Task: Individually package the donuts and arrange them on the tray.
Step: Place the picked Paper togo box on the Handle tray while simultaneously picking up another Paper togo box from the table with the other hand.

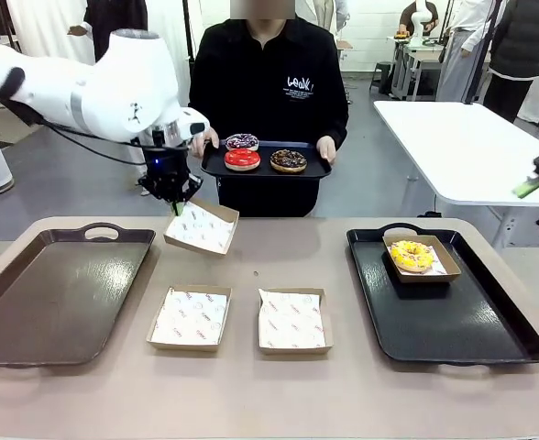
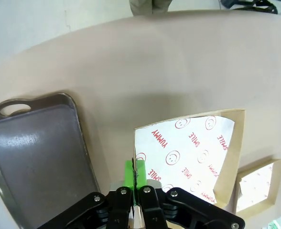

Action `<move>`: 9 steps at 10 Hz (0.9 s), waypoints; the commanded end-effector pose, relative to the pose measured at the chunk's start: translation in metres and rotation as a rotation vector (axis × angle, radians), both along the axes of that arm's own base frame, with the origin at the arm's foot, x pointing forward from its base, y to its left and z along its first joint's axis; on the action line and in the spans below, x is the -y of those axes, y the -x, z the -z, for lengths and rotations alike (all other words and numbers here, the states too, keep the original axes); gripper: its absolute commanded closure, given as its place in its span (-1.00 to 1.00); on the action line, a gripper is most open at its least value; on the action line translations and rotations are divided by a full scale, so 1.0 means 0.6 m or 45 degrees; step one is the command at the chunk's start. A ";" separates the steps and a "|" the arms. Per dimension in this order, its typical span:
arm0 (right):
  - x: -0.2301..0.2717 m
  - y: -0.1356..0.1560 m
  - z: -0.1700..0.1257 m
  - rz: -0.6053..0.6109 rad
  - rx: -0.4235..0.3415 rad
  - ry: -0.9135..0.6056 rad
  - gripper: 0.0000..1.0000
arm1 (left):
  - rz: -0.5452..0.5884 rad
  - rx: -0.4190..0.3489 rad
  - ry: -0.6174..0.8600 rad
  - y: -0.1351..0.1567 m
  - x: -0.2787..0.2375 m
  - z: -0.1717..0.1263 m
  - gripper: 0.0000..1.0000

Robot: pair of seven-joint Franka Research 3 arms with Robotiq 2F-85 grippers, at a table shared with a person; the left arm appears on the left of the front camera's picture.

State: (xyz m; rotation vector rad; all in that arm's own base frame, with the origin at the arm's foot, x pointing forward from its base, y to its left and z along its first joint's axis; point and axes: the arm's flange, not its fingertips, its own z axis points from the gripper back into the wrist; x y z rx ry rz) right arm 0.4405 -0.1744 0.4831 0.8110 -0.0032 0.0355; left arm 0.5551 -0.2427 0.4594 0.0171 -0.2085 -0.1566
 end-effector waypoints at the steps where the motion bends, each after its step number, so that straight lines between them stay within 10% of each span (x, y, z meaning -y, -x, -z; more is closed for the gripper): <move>1: 0.051 -0.015 0.013 -0.014 0.031 -0.206 -1.00 | 0.014 0.013 -0.045 -0.001 0.003 -0.028 1.00; 9: 0.160 0.045 0.164 0.216 0.126 -0.482 -1.00 | -0.106 -0.038 -0.106 -0.055 0.053 -0.086 1.00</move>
